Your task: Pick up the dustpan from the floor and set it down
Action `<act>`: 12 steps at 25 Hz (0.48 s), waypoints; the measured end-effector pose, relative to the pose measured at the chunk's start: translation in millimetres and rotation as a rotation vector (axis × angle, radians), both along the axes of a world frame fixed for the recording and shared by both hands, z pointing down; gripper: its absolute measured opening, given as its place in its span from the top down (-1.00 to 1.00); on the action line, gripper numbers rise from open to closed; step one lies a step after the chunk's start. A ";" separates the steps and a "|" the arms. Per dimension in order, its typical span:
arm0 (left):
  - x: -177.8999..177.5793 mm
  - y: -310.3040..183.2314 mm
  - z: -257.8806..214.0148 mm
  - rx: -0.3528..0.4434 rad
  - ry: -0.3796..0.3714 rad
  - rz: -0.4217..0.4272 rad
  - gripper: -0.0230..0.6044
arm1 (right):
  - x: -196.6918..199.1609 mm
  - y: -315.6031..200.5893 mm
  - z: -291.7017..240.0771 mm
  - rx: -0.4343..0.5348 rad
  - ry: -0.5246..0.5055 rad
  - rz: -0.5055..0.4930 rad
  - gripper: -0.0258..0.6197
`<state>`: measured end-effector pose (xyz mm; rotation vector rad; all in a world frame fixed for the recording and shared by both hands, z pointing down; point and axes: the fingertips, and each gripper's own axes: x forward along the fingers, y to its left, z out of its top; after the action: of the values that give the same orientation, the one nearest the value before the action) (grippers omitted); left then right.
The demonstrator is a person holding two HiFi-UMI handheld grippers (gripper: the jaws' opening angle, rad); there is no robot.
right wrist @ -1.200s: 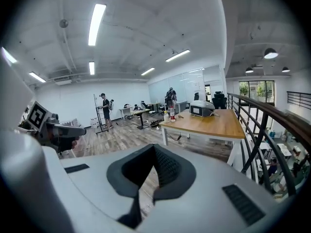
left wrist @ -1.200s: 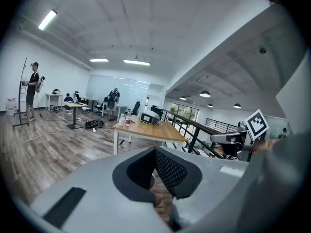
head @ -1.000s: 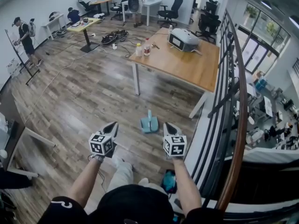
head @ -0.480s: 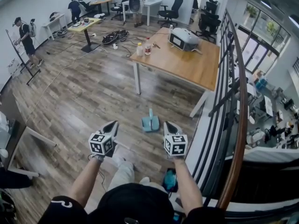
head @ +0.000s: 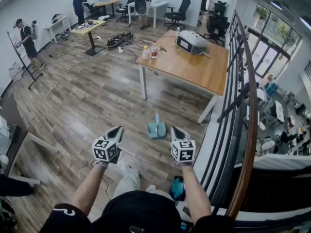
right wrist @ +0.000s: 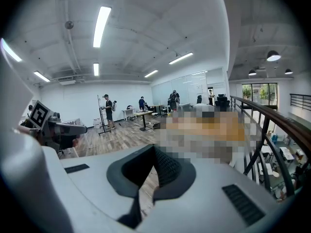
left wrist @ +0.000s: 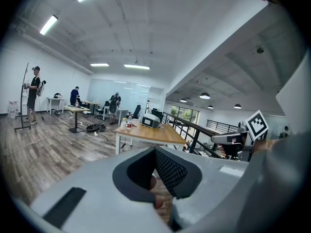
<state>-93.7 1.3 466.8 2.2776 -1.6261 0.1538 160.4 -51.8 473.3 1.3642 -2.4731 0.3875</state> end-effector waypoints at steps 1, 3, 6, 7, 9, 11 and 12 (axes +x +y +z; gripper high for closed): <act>1.1 -0.4 -0.3 0.000 0.000 0.001 0.94 | 1.2 -0.5 -0.7 0.000 0.000 0.000 0.94; 2.7 -1.1 0.2 0.001 0.000 0.000 0.94 | 4.2 -2.6 0.3 0.007 0.002 0.001 0.94; 0.7 -1.2 0.8 0.003 0.000 -0.002 0.94 | 4.1 -4.5 1.3 0.018 0.003 0.002 0.94; -0.6 -1.1 0.9 0.004 0.001 -0.002 0.94 | 2.8 -4.4 1.7 0.018 0.004 0.001 0.94; -2.8 -1.1 1.5 0.005 0.002 -0.002 0.94 | 0.6 -4.2 2.8 0.015 0.004 0.001 0.94; -3.0 -0.6 1.6 0.005 0.004 -0.002 0.94 | 0.0 -4.0 3.8 0.015 0.004 0.001 0.94; -2.5 -0.4 1.1 0.006 0.004 -0.002 0.94 | 0.3 -3.8 4.3 0.013 0.005 0.001 0.94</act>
<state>-96.2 0.9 467.9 2.2791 -1.6289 0.1446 160.7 -55.5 477.6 1.3691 -2.4756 0.3690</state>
